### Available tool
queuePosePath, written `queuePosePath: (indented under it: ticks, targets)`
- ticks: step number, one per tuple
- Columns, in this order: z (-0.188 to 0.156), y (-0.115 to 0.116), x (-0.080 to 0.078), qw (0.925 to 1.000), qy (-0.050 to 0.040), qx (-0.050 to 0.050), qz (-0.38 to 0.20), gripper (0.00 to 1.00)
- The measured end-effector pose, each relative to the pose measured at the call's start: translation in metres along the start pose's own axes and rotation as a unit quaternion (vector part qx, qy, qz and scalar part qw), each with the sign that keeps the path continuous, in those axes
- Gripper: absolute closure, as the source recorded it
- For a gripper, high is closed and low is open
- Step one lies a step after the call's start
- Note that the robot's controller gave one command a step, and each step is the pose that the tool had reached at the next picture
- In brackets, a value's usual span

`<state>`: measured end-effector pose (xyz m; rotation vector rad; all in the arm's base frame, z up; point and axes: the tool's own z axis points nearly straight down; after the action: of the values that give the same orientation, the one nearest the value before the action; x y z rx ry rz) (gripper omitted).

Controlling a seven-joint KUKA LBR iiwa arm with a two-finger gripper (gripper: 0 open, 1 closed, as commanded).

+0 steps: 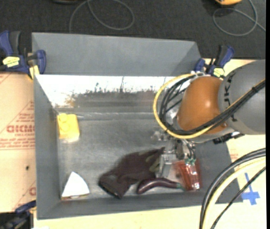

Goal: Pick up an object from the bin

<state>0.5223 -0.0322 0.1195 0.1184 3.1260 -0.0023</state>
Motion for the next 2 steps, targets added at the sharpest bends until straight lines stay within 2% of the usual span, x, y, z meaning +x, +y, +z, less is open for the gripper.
queuePosePath:
  ticks: [1,2]
  targets:
    - [0.0452,0.0182,0.0256,0.9995,-0.0039,0.0,0.032,1.0]
    - [0.0452,0.0183,0.0255,0.9995,-0.0039,0.0,0.031,1.0]
